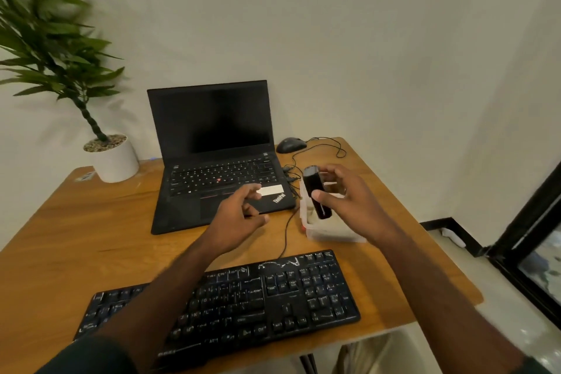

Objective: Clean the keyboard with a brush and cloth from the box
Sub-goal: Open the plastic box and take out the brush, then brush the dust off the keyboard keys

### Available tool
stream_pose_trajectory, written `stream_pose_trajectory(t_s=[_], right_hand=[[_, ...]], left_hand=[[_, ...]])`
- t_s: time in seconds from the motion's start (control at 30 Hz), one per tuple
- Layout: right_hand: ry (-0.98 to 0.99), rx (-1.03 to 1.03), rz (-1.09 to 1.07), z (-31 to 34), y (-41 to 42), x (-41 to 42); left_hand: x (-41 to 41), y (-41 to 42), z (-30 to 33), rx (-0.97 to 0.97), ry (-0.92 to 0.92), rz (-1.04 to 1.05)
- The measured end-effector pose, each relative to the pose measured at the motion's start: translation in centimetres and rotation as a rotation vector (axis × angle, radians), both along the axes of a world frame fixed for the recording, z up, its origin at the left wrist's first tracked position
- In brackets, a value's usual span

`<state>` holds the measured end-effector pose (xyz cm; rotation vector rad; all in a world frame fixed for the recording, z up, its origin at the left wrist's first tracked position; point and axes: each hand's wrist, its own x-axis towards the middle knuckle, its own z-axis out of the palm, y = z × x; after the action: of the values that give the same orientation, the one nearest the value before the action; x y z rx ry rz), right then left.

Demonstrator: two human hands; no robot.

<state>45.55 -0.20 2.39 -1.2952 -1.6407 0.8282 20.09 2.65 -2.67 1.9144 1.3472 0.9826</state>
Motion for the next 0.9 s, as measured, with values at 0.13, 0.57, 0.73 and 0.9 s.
stream_pose_trajectory(t_s=[0.13, 0.57, 0.73, 0.9], right_hand=[[0.691, -0.341, 0.175, -0.1, -2.8, -5.5], [0.771, -0.623, 0.387, -4.0, -7.0, -19.1], [0.535, -0.579, 0.321, -4.7, -8.2, -21.9], [0.359, -0.517, 0.29, -5.2, -9.0, -23.7]], left_hand=[[-5.4, -2.4, 0.6, 0.061, 0.086, 0.112], [-22.7, -12.0, -4.8, -0.136, -0.07, 0.339], [-23.3, -13.4, -6.5, 0.004, -0.029, 0.387], [-22.8, -13.2, -7.0, 0.068, 0.053, 0.367]])
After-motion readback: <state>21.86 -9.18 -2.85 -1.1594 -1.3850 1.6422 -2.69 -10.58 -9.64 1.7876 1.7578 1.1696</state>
